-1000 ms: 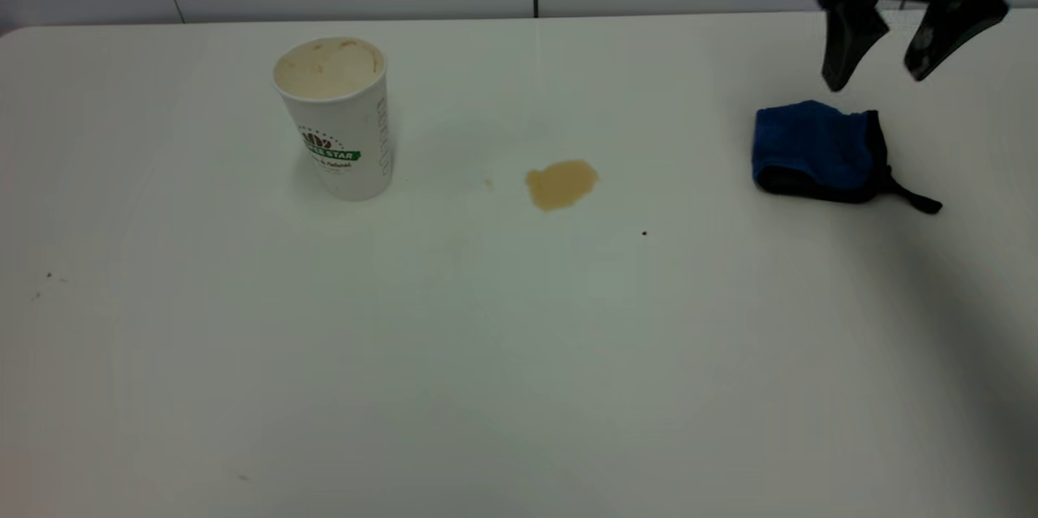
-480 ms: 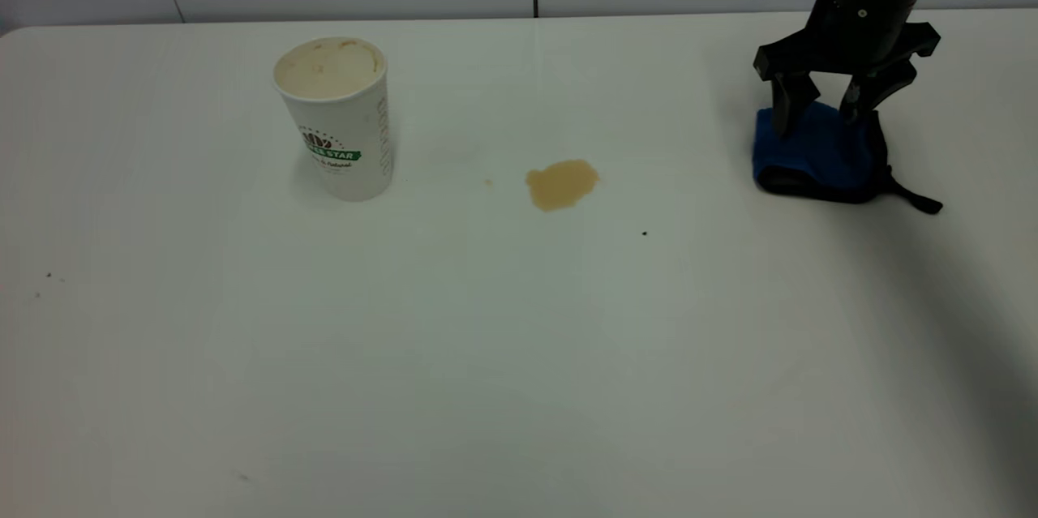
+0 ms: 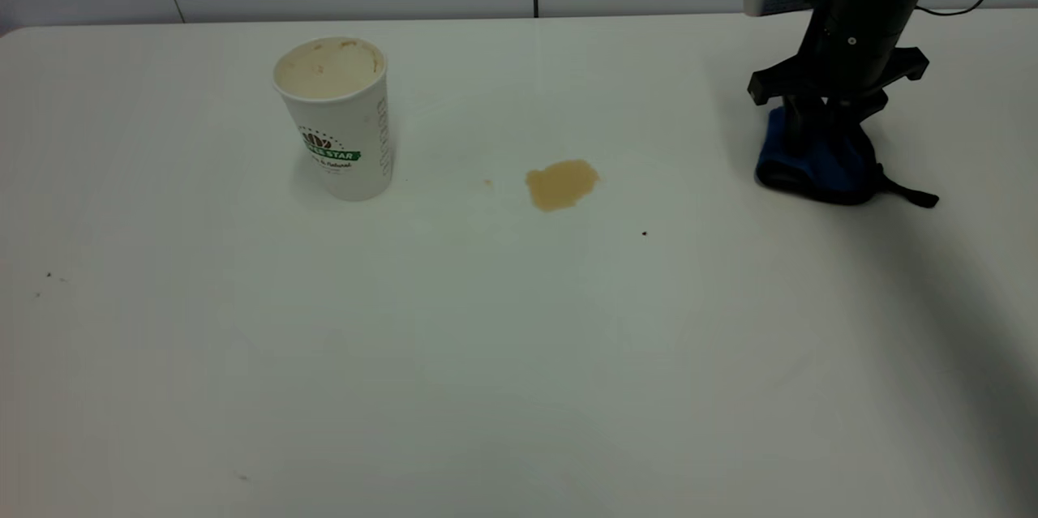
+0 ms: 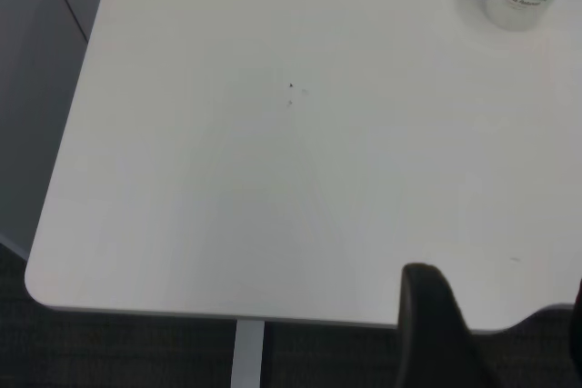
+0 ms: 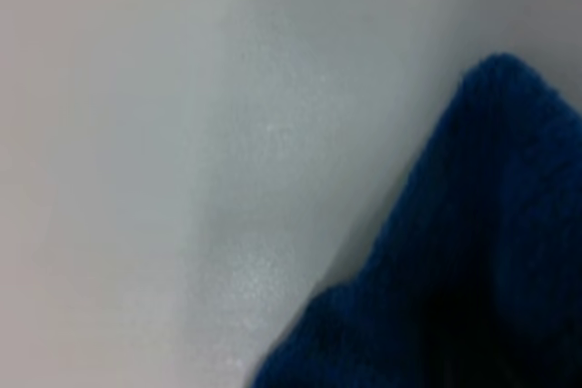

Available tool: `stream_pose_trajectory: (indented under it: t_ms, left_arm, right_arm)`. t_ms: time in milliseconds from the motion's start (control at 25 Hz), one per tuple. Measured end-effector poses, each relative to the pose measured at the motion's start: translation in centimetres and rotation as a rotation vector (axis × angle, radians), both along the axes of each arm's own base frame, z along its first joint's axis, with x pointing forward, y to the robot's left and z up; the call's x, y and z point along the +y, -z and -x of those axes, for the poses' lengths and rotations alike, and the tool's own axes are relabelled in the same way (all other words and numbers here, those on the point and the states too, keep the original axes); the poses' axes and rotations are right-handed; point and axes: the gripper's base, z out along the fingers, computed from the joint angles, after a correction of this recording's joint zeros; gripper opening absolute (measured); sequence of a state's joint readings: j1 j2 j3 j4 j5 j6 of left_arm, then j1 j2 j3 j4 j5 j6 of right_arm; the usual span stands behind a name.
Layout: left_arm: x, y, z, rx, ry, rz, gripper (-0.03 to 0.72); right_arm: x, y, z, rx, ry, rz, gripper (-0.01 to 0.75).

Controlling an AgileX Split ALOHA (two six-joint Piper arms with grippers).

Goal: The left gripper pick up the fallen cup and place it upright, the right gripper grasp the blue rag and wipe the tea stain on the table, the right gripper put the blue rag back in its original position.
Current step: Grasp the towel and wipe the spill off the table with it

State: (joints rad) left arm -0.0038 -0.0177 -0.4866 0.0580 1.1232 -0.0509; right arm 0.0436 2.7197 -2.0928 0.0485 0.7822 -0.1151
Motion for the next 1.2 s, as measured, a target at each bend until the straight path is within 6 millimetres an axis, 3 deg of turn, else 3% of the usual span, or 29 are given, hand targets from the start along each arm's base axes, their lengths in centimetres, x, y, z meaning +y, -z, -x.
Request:
stream_pose_trajectory:
  t_ms: [80, 160, 360, 840, 960, 1200]
  left_arm:
    - [0.0, 0.0, 0.0, 0.0, 0.0, 0.0, 0.402]
    - [0.0, 0.0, 0.0, 0.0, 0.0, 0.0, 0.402]
    - [0.0, 0.0, 0.0, 0.0, 0.0, 0.0, 0.402]
    - [0.0, 0.0, 0.0, 0.0, 0.0, 0.0, 0.402]
    - [0.0, 0.0, 0.0, 0.0, 0.0, 0.0, 0.402]
    - [0.0, 0.0, 0.0, 0.0, 0.0, 0.0, 0.402]
  right_arm:
    - [0.1, 0.0, 0.1, 0.01, 0.011, -0.018, 0.095]
    - [0.3, 0.0, 0.2, 0.026, 0.014, -0.038, 0.059]
    - [3.3, 0.1, 1.0, 0.087, -0.04, -0.081, 0.058]
    - [19.7, 0.1, 5.7, 0.159, -0.291, -0.1, 0.058]
    - [22.0, -0.2, 5.9, 0.13, -0.314, -0.114, 0.058]
    - [23.5, 0.1, 4.3, 0.05, -0.299, -0.166, 0.058]
